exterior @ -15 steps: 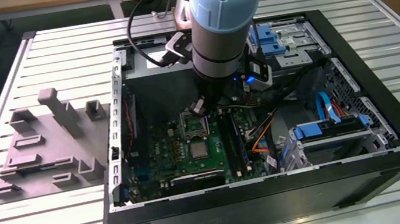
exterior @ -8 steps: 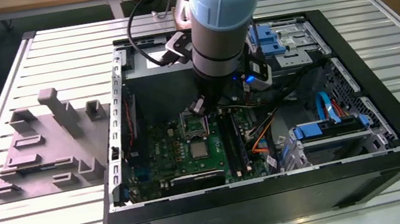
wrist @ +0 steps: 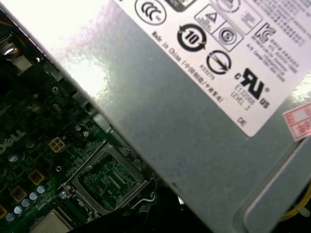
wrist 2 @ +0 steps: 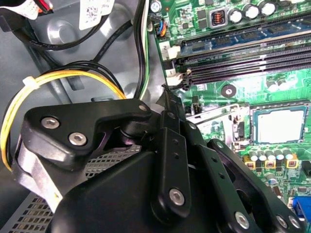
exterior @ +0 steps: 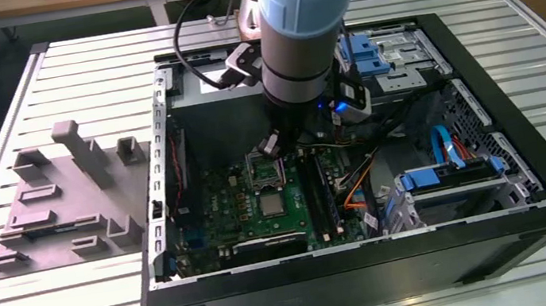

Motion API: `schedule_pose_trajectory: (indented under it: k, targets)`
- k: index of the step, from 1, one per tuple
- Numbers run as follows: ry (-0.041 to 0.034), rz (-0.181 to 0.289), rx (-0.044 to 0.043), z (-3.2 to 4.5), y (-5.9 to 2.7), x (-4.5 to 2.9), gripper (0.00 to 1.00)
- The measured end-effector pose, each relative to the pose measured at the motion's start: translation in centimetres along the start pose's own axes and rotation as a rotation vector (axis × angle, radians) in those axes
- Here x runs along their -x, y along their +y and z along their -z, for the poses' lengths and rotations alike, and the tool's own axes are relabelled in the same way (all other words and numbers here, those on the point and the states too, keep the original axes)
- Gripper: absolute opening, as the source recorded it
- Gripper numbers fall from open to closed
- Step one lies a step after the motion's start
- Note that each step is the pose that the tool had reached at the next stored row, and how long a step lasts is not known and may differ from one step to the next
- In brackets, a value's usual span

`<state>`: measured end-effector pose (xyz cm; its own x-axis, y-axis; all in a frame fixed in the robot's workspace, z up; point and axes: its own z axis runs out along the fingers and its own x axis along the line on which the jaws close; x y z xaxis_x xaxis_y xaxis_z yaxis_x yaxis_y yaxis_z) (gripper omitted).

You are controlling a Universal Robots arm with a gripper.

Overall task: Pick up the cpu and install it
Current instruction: 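Close the cpu cover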

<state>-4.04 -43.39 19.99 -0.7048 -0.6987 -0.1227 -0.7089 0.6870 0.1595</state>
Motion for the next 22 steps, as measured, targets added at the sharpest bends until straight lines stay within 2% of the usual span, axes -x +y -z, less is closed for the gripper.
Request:
schedule_pose_trajectory:
  k: [10,22]
  targets:
    - [0.022,-0.002,-0.0159,0.27,0.19,0.12,0.11]
    - [0.0543,-0.003,-0.0452,1.01,0.48,0.34,0.11]
